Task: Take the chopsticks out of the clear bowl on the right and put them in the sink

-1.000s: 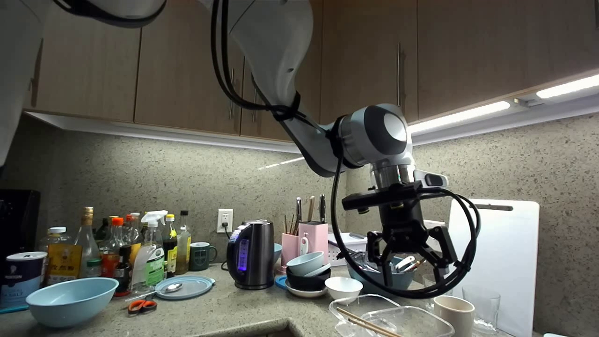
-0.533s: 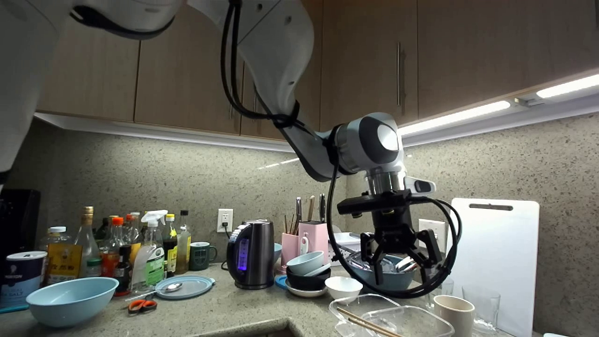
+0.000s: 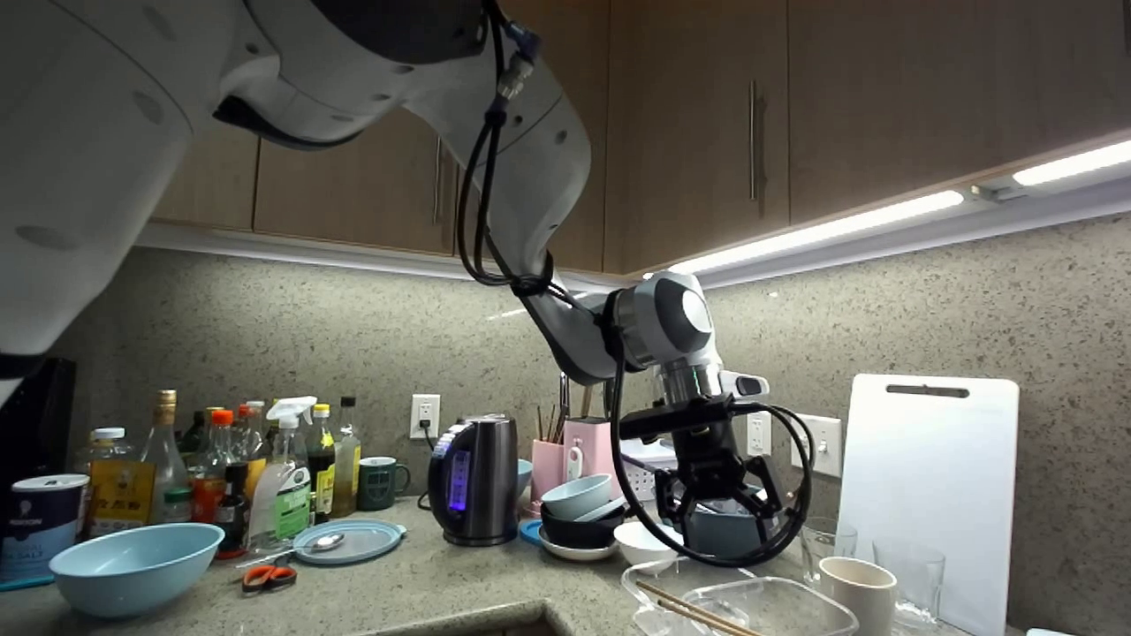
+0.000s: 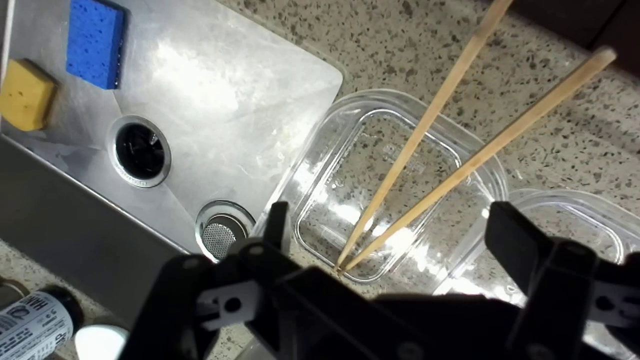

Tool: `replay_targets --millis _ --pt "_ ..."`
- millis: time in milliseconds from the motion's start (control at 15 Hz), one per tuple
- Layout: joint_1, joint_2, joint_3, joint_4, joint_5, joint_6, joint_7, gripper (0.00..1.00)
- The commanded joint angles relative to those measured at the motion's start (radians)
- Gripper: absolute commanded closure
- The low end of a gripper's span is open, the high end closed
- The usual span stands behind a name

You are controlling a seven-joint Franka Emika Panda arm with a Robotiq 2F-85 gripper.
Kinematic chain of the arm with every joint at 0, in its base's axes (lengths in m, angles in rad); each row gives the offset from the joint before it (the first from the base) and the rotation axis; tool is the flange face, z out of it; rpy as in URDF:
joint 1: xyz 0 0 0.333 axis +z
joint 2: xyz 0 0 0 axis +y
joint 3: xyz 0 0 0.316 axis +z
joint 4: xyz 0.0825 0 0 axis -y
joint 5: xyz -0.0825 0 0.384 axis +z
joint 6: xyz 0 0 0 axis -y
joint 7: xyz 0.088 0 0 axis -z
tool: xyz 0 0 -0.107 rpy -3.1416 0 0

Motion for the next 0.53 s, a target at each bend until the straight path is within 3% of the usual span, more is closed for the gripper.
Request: replay_targets --millis 0,133,467 --pt "0.000 0.000 0.004 0.002 -0.006 -0.002 0.004 0.00" --pt "-0.028 -0.012 0.029 0.015 0.119 -0.096 -0.047 0.00" --pt "-0.028 0.001 0.026 0.021 0.311 -0.220 0.086 0.00"
